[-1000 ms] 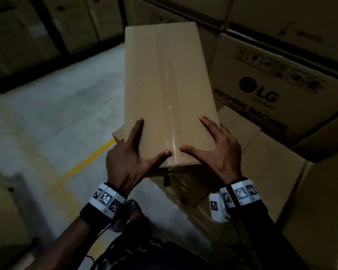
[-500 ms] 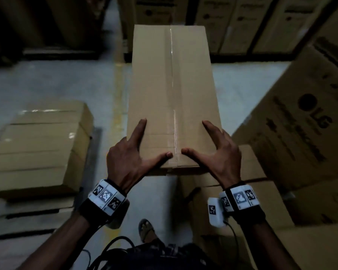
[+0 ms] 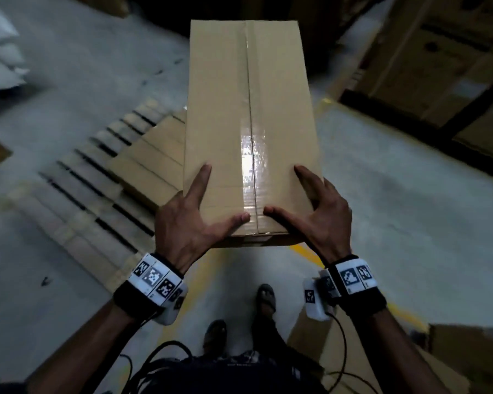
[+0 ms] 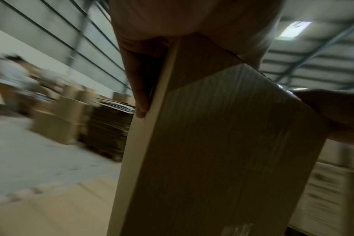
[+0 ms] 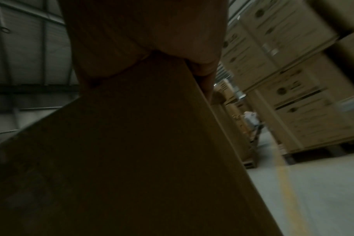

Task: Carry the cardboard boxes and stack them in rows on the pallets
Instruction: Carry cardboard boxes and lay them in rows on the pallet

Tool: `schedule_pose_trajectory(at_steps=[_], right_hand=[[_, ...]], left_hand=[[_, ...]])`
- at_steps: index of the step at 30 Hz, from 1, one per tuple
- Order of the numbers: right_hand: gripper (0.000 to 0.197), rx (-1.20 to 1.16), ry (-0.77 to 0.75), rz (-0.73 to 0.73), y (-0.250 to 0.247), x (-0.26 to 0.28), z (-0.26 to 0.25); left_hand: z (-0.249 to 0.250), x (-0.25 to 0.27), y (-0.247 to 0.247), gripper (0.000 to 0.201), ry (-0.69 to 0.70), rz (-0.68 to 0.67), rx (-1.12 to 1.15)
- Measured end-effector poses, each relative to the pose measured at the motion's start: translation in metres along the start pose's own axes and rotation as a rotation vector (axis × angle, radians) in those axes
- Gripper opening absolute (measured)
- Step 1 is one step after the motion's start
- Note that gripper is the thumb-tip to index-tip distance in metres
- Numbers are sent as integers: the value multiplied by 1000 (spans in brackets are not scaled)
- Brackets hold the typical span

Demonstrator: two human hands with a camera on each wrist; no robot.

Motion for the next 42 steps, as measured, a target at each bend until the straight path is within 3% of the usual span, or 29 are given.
schedule_pose_trajectory(at_steps=[5, 11, 18, 25, 34, 42], right_hand=[[104, -87, -171, -182, 47, -72, -27], [104, -140, -413, -387, 106, -117, -85], [108, -154, -582, -586, 202, -117, -162], [105, -123, -598, -703, 317, -96, -211], [113, 30, -562, -897, 459, -89, -200], [111, 34, -503, -948, 595, -86, -147]], left_hand=[[-19, -13, -15, 117, -200, 124, -38], [-59, 0, -31, 116, -465, 271, -67], [-137, 26, -54, 110, -722, 366, -148], [-242, 31, -57, 113, -857, 351, -168], [-355, 15, 0, 115, -981, 219, -32], [-466, -1, 105, 121, -970, 213, -46]])
Point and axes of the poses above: each hand's wrist, its own x-axis away from the middle knuckle, its own y-axis out of the palm, z = x × y, the point moved 7 cm from there along -x, towards the middle knuckle, and after that the axes turned 2 degrees about x, right-handed, at the moved point
